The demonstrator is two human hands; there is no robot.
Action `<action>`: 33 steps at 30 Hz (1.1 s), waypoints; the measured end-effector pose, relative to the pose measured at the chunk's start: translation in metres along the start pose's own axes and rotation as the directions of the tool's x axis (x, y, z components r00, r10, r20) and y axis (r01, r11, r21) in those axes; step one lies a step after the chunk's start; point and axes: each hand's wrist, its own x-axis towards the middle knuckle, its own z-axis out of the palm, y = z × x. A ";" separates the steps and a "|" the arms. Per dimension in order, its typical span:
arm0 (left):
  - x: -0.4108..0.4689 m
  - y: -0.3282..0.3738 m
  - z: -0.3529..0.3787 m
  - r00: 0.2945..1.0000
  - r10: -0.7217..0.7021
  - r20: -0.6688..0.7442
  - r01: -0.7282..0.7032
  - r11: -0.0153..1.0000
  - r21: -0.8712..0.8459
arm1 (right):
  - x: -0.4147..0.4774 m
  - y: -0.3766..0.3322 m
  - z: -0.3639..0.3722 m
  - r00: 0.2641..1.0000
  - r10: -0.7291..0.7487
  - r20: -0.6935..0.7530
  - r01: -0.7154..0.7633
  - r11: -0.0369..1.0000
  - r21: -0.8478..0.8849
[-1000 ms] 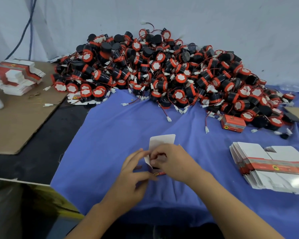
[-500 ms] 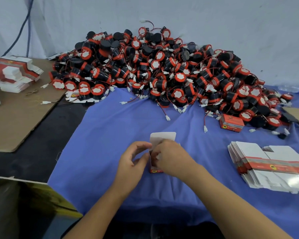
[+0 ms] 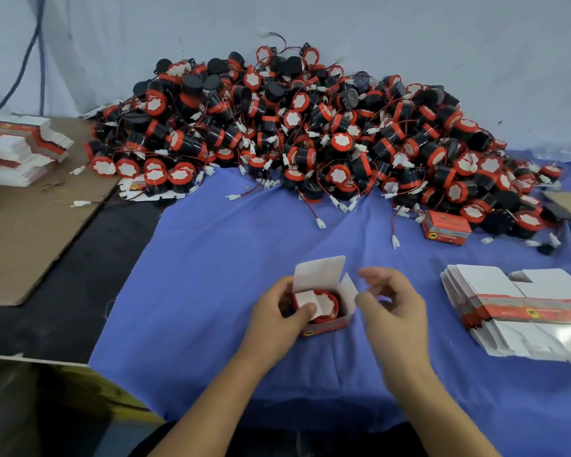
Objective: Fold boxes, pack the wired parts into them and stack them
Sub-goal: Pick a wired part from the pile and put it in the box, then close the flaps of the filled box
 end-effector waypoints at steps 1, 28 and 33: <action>0.000 0.000 0.000 1.000 0.002 0.005 -0.002 1.000 0.005 | 0.008 0.000 -0.005 0.993 0.111 -0.038 -0.106 0.989 0.105; -0.002 0.009 -0.029 0.896 0.143 0.421 -0.388 0.712 0.584 | 0.013 0.063 -0.027 0.812 -0.117 0.571 0.335 0.895 -0.294; -0.002 0.014 -0.023 0.888 0.212 0.409 -0.430 0.699 0.572 | 0.011 0.057 -0.023 0.841 -0.165 0.515 0.356 0.886 -0.298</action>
